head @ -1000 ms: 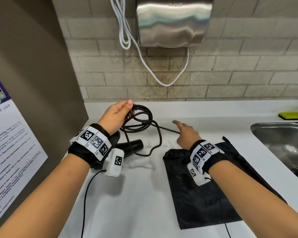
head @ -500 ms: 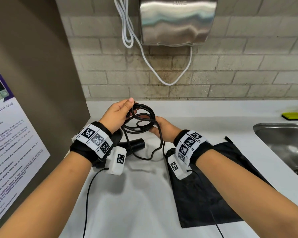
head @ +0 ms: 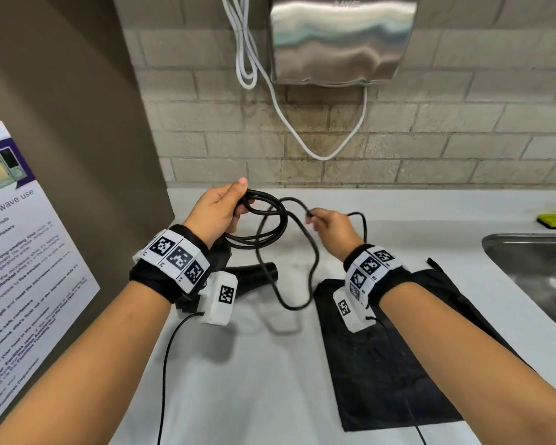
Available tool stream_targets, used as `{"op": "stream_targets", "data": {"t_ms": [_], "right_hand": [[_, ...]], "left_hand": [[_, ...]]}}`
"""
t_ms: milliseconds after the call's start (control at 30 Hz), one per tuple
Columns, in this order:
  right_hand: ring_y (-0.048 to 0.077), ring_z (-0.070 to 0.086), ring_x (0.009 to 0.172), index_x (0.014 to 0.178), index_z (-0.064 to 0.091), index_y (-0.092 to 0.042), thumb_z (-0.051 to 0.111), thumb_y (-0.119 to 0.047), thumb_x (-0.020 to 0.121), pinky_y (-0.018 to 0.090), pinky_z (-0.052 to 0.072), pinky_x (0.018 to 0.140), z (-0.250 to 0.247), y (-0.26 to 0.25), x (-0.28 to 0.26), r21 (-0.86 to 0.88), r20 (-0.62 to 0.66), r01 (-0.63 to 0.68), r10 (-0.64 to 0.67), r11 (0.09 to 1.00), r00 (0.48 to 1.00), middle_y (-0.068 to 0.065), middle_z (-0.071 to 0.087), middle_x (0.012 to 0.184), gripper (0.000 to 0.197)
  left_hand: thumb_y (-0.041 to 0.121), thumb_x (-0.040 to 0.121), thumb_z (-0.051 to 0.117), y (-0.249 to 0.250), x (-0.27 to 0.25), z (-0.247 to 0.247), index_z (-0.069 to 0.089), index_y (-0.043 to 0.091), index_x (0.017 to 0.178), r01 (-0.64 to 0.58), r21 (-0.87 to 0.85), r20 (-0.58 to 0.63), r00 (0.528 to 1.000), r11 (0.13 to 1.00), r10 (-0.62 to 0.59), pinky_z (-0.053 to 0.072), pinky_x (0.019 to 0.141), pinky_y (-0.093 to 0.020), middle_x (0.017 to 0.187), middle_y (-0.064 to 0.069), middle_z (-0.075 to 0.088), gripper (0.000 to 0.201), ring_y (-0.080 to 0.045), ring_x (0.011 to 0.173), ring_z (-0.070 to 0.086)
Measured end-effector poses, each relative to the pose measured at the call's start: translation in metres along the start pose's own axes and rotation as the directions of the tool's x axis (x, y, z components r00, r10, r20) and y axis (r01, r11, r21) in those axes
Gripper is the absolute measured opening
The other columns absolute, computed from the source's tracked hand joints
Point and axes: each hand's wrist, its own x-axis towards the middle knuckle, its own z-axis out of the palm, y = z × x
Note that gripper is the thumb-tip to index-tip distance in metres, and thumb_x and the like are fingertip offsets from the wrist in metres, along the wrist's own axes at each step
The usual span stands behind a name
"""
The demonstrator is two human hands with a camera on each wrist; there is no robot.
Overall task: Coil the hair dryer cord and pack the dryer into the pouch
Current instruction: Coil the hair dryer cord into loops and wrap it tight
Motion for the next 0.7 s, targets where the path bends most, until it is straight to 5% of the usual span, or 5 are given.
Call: {"op": "stream_targets", "data": {"t_ms": [67, 133, 300, 500, 700], "right_hand": [[0.005, 0.047, 0.053, 0.076, 0.059, -0.010, 0.038, 0.001, 0.093, 0.011, 0.037, 0.053, -0.016, 0.024, 0.003, -0.010, -0.126, -0.241, 0.238, 0.970, 0.963, -0.005, 0.048, 0.062, 0.029], [0.025, 0.057, 0.072, 0.081, 0.063, -0.007, 0.041, 0.000, 0.091, 0.030, 0.050, 0.072, -0.030, 0.048, 0.001, -0.175, -0.127, -0.396, 0.378, 0.902, 0.917, 0.007, 0.056, 0.074, 0.025], [0.032, 0.057, 0.110, 0.113, 0.062, -0.001, 0.042, -0.009, 0.092, 0.034, 0.047, 0.093, -0.039, 0.069, -0.021, -0.500, 0.013, -0.468, 0.547, 0.728, 0.837, 0.019, 0.061, 0.117, 0.030], [0.026, 0.049, 0.120, 0.133, 0.044, -0.020, 0.052, -0.008, 0.087, 0.030, 0.037, 0.101, -0.016, 0.014, -0.017, -0.303, 0.107, -0.096, 0.134, 0.948, 0.985, 0.011, 0.051, 0.130, 0.048], [0.027, 0.050, 0.116, 0.120, 0.045, -0.047, 0.042, -0.039, 0.083, 0.048, 0.039, 0.098, 0.030, -0.027, -0.008, -0.213, 0.359, 0.368, -0.277, 0.905, 0.891, -0.008, 0.056, 0.127, 0.037]], "left_hand": [[0.032, 0.099, 0.034, -0.001, 0.001, -0.004, 0.049, 0.012, 0.066, 0.030, -0.042, 0.013, 0.999, 0.999, -0.030, 0.019, 0.037, -0.013, 0.038, 0.011, 0.037, 0.041, -0.001, 0.032, 0.024], [0.032, 0.099, 0.034, -0.001, 0.000, -0.008, 0.045, 0.013, 0.065, 0.050, -0.076, 0.024, 0.999, 0.996, -0.048, 0.017, 0.037, -0.014, 0.039, 0.012, 0.035, 0.041, -0.001, 0.032, 0.021], [0.031, 0.099, 0.034, -0.002, -0.001, -0.007, 0.046, 0.012, 0.066, 0.033, -0.047, 0.035, 0.999, 0.998, -0.032, 0.016, 0.038, -0.014, 0.040, 0.011, 0.036, 0.040, -0.002, 0.033, 0.020], [0.030, 0.099, 0.035, -0.001, -0.001, -0.006, 0.049, 0.010, 0.070, 0.020, 0.004, 0.038, 0.999, 1.000, -0.020, 0.017, 0.037, -0.013, 0.039, 0.011, 0.038, 0.039, -0.003, 0.034, 0.021], [0.031, 0.099, 0.036, -0.001, -0.001, -0.004, 0.049, 0.010, 0.071, 0.025, 0.024, 0.031, 0.999, 0.999, -0.026, 0.018, 0.036, -0.013, 0.037, 0.011, 0.040, 0.037, -0.003, 0.033, 0.023]]}}
